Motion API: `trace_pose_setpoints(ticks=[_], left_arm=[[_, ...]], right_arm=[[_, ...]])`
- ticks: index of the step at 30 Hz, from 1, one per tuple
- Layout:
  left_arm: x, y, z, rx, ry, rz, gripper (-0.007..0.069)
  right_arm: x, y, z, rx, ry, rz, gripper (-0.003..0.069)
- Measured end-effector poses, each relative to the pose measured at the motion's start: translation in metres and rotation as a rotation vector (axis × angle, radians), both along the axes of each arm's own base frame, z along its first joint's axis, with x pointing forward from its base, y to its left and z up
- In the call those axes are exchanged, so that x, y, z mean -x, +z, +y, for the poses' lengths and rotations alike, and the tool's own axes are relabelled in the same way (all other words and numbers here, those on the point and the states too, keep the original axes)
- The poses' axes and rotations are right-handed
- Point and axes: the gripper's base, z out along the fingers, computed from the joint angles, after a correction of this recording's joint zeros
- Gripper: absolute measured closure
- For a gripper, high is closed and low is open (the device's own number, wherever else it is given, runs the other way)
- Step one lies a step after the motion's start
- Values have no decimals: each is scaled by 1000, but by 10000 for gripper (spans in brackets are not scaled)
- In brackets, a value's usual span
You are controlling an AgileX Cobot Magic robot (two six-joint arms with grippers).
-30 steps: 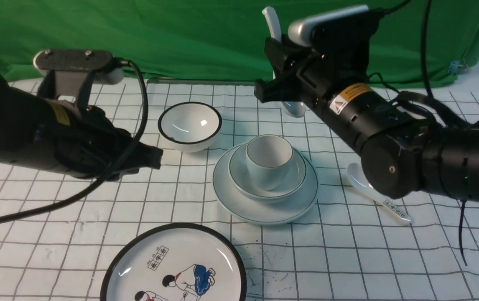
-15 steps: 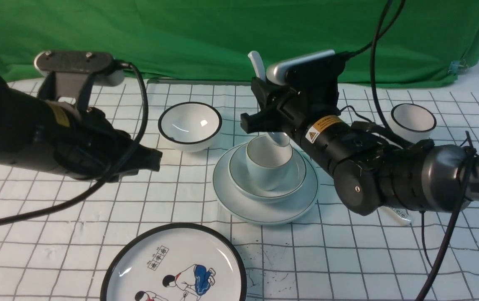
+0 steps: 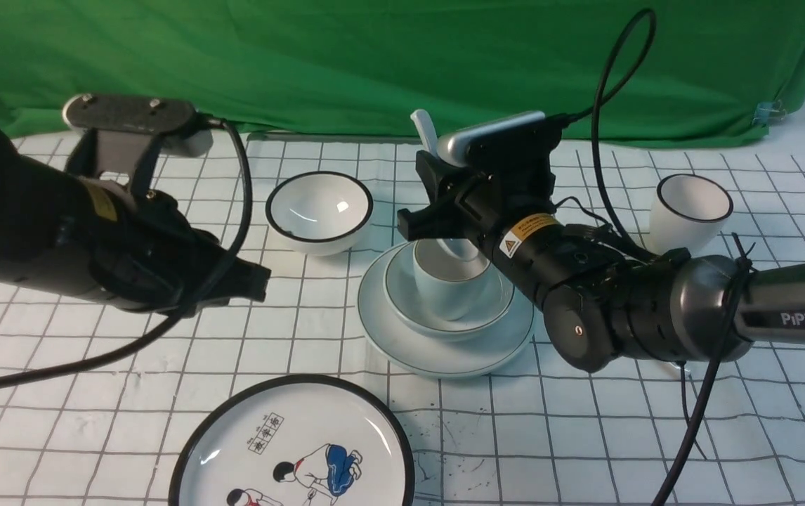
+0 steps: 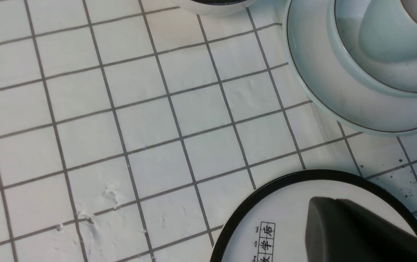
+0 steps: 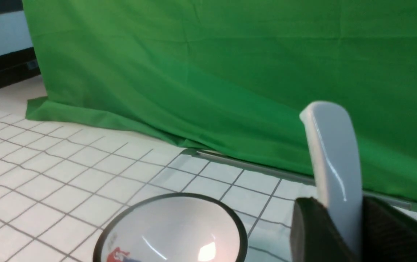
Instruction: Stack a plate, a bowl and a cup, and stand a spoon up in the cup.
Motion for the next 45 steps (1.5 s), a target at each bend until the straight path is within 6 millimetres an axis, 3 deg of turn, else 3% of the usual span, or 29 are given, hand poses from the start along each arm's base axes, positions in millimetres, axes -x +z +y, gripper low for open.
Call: trace_pose_setpoints(ticks=[5, 9, 14, 18, 21, 22, 25, 28, 29, 30, 32, 33, 35, 38, 43, 45], left_arm=[[0, 0, 0, 0, -1, 2, 622], [0, 0, 0, 4, 0, 3, 622], [0, 0, 0, 5, 0, 5, 622], [7, 6, 2, 5, -3, 5, 622], [22, 25, 8, 26, -8, -63, 622], [23, 27, 8, 28, -8, -69, 622], [40, 46, 15, 56, -9, -144, 622], [73, 72, 28, 103, -10, -268, 622], [76, 74, 28, 106, -10, -277, 622], [96, 81, 36, 133, -8, -348, 622], [115, 83, 44, 155, -7, -407, 622], [119, 83, 45, 161, -7, -421, 622], [147, 78, 56, 192, -5, -502, 622], [182, 67, 70, 225, -11, -621, 622], [215, 41, 83, 262, -10, -722, 622], [222, 33, 85, 275, -7, -745, 622]], right_arm=[[2, -4, -1, 15, 2, 24, 379], [7, -17, -4, 52, 5, 97, 367], [16, -8, -9, 77, 13, 102, 367], [36, 40, -22, 166, 43, 115, 438], [62, 92, -43, 215, 68, 174, 540], [64, 95, -45, 217, 66, 180, 546], [90, 130, -70, 246, 71, 239, 620], [125, 170, -104, 270, 57, 220, 636], [127, 172, -105, 269, 57, 215, 636], [151, 192, -121, 265, 46, 133, 636], [169, 200, -131, 234, 35, 72, 636], [174, 202, -134, 223, 32, 55, 636], [207, 208, -153, 141, 12, -49, 636], [245, 196, -174, 64, -7, -176, 636], [282, 163, -195, 6, -18, -251, 636], [288, 154, -198, 0, -19, -257, 636]])
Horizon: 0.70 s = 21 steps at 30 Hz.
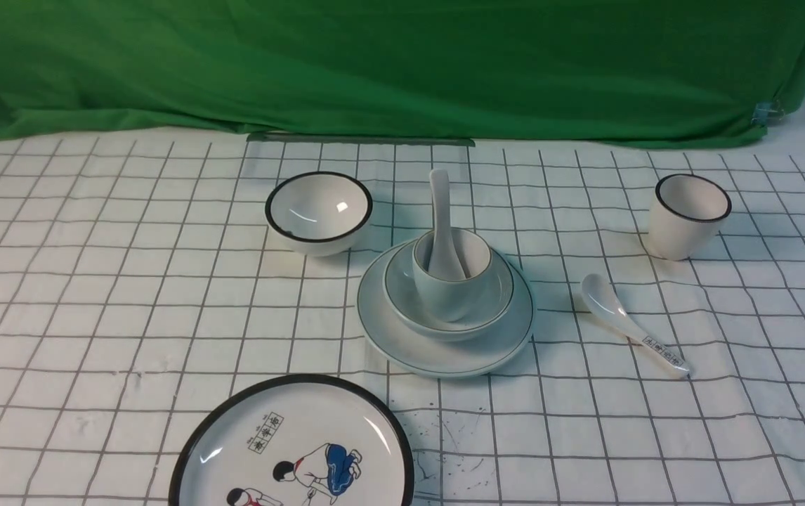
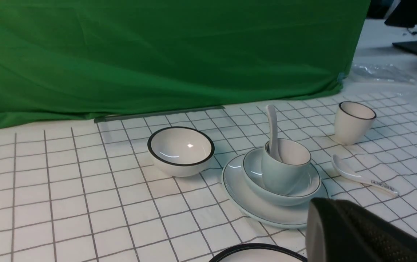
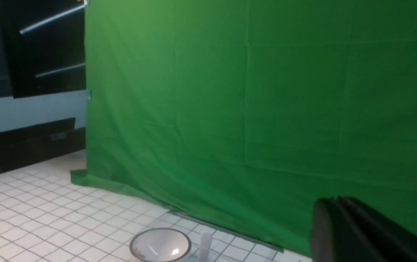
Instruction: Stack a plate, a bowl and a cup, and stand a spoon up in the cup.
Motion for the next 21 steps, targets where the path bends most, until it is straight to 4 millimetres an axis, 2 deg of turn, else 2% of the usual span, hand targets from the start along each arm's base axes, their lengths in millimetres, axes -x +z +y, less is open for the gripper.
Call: trace_pose_setpoints(ticks=[4, 9, 21], left_arm=[[8, -20, 3, 65, 8, -20, 622], [3, -34, 1, 76, 12, 2, 622], [2, -34, 1, 84, 13, -15, 622]], right_arm=[[8, -17, -4, -1, 0, -2, 630], [9, -12, -5, -28, -4, -47, 608], [10, -10, -6, -43, -6, -74, 575]])
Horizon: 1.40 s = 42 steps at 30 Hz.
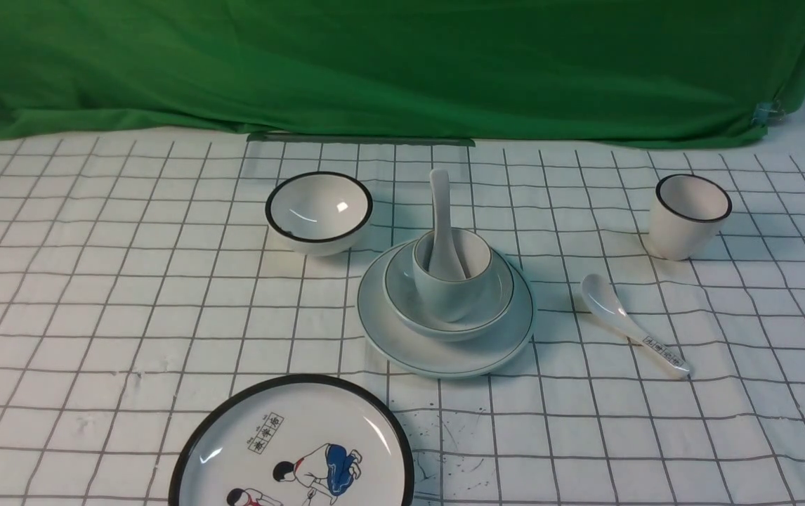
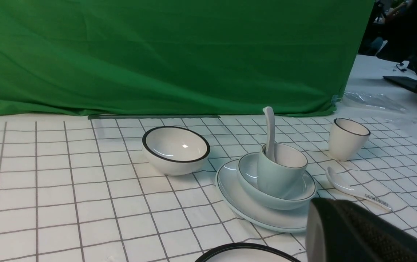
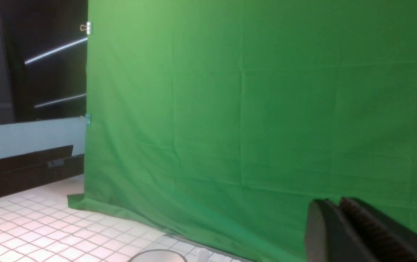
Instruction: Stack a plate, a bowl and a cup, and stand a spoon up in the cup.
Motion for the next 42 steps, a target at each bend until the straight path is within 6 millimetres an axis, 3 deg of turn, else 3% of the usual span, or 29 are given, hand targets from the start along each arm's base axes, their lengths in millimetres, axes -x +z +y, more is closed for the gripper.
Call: trace_pose_setpoints(ticks=[13, 19, 22, 23, 24, 26, 29, 42], left_arm=[[0, 0, 1, -43, 9, -21, 622], [-6, 6, 3, -71, 86, -251, 622], [-15, -8, 3, -88, 167, -270, 622], [-22, -27, 4, -90, 232, -230, 622], [-22, -27, 4, -90, 232, -230, 622], [-32, -58, 7, -88, 331, -161, 622], [-37, -84, 10, -97, 379, -96, 622], [-37, -97, 10, -168, 372, 3, 622]], right_arm=[[0, 0, 0, 0, 0, -1, 540], [0, 0, 0, 0, 0, -1, 523], [0, 0, 0, 0, 0, -1, 512], [0, 0, 0, 0, 0, -1, 508], [0, 0, 0, 0, 0, -1, 506], [0, 0, 0, 0, 0, -1, 495], [0, 0, 0, 0, 0, -1, 488], [0, 0, 0, 1, 0, 1, 461]])
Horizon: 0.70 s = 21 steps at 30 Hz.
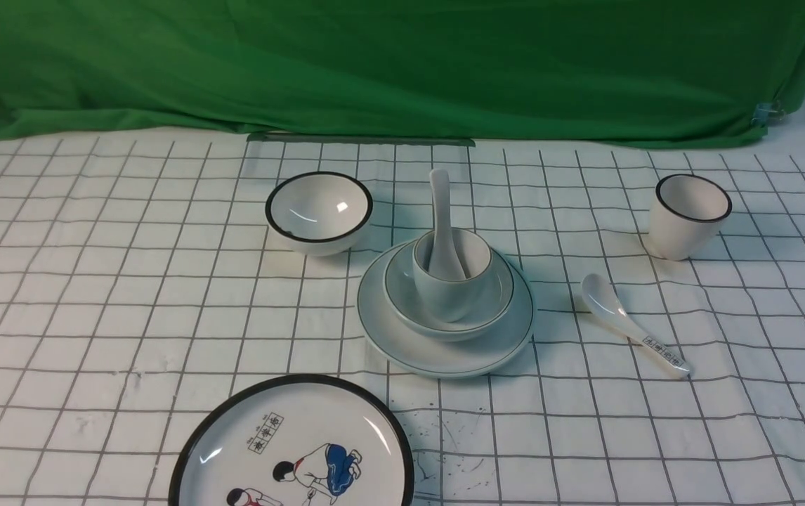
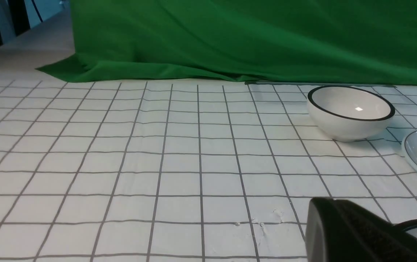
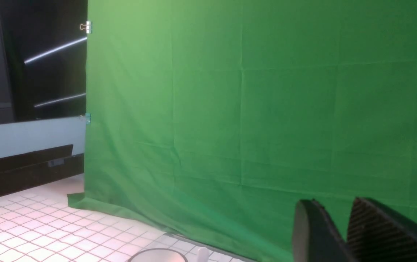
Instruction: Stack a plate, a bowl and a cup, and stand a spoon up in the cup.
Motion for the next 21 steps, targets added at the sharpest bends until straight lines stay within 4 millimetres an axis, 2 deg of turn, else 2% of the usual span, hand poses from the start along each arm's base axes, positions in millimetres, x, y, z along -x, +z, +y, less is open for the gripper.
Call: trace_pose_setpoints(ticks=[21], left_arm=[[0, 0, 0, -8, 1, 0, 622]], right_arm=[[0, 0, 0, 28, -8, -15, 424]])
